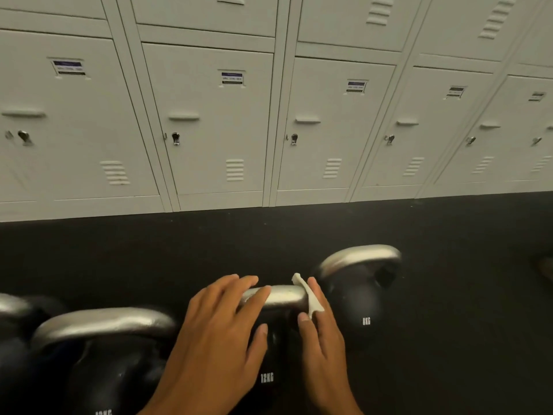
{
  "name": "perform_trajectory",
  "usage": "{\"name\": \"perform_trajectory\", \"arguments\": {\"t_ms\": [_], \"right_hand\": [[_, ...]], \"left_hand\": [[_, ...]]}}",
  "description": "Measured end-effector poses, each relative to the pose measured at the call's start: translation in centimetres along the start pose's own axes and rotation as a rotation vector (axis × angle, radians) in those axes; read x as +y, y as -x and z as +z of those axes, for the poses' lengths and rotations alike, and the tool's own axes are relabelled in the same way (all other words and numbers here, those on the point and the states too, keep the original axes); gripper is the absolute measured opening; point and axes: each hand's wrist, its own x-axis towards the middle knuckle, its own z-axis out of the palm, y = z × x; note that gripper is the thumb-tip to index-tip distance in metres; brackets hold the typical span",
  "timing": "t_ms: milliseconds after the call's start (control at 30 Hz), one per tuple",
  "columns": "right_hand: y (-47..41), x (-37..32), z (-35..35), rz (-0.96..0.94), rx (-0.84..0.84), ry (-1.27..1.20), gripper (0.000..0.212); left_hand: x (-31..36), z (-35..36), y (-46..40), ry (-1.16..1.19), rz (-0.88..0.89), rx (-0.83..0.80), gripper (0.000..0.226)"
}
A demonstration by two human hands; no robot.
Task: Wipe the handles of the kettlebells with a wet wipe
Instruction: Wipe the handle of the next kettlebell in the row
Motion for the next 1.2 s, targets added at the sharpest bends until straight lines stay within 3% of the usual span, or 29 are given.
{"name": "perform_trajectory", "arguments": {"t_ms": [167,300,633,833,1133,1200], "right_hand": [[0.8,1.0,0.3,0.065,-0.058,-0.124,0.068],[0.5,1.5,0.2,0.055,-0.079,-0.151,0.059],[0.3,1.8,0.1,0.043,-0.047,-0.179,0.059],[0.2,0.9,0.4,-0.018,-0.042,-0.173,0.072],[0.1,2.1,0.2,0.027,-0.003,-0.208,0.057],[-0.3,2.1,0.0,0.052,-0.015,-0.225,0.062]], "left_hand": [[-0.4,0.5,0.3,-0.022,0.012,-0.029,0.052],[-0.5,0.8,0.4,-0.012,0.010,-0.033,0.052],[-0.6,1.1,0.5,-0.019,-0.015,-0.072,0.055],[-0.5,1.1,0.6,0.019,-0.013,-0.074,0.054],[-0.5,0.9,0.7,0.030,-0.024,-0.066,0.058],[-0.4,0.9,0.7,0.044,-0.024,-0.055,0.058]]}}
